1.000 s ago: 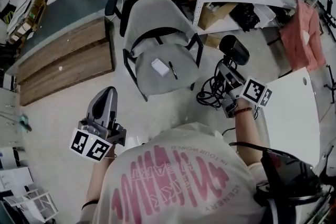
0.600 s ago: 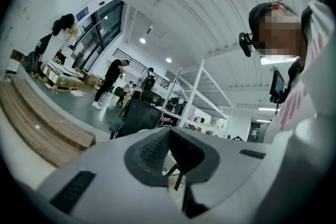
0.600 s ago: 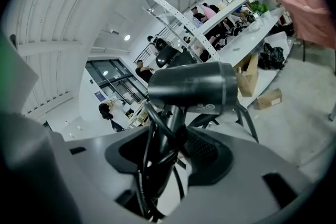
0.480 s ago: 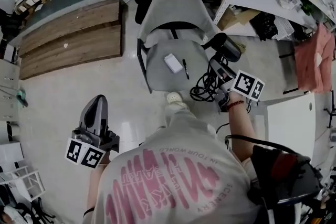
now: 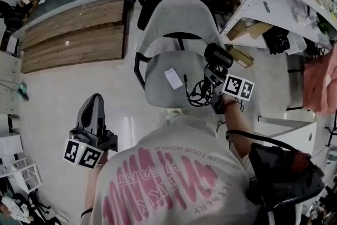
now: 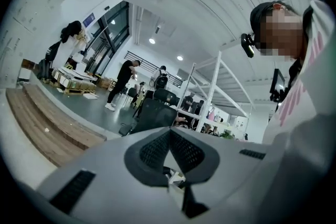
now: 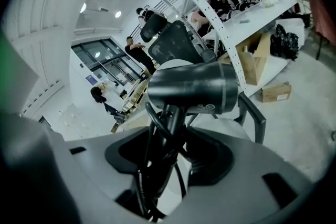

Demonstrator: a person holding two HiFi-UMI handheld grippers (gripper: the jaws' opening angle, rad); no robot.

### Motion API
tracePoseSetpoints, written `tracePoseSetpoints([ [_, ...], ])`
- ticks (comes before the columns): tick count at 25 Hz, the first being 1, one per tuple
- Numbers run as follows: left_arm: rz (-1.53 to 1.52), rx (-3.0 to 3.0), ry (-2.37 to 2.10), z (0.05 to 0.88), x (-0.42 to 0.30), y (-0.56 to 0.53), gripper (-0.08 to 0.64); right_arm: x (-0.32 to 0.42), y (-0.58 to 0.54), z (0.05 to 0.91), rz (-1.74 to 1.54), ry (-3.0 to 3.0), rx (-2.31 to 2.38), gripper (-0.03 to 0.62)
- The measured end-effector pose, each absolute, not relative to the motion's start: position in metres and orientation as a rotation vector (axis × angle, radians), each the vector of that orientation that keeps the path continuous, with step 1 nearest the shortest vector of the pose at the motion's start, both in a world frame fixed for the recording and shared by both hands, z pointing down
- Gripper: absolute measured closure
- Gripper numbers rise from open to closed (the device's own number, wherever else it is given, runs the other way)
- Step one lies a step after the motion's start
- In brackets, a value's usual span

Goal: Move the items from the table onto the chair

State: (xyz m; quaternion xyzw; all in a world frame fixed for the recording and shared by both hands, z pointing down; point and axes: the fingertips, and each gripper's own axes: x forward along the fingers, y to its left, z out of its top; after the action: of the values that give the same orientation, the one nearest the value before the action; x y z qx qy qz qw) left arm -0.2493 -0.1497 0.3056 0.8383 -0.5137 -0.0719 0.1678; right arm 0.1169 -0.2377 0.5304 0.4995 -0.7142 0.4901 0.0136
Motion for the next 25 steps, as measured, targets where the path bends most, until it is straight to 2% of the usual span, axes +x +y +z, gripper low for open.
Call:
tracePoseSetpoints([
  [8, -0.097, 2.267, -1.485, 0.325, -0.218, -0.188, 0.551, 0.121, -0.271, 0.613, 1.538, -2.028, 1.368, 0.371],
  [17, 0.075, 2.009, -1.677, 0.342, -0.242, -0.18, 0.551, 0.115, -0.292, 0.717, 1.589, -1.756, 1.247, 0.372],
  [25, 0.135, 1.897, -1.727, 0.354, -0.24, -0.179, 0.551, 0.121, -0.298, 0.765, 1.527, -1.584, 1.144, 0.373],
])
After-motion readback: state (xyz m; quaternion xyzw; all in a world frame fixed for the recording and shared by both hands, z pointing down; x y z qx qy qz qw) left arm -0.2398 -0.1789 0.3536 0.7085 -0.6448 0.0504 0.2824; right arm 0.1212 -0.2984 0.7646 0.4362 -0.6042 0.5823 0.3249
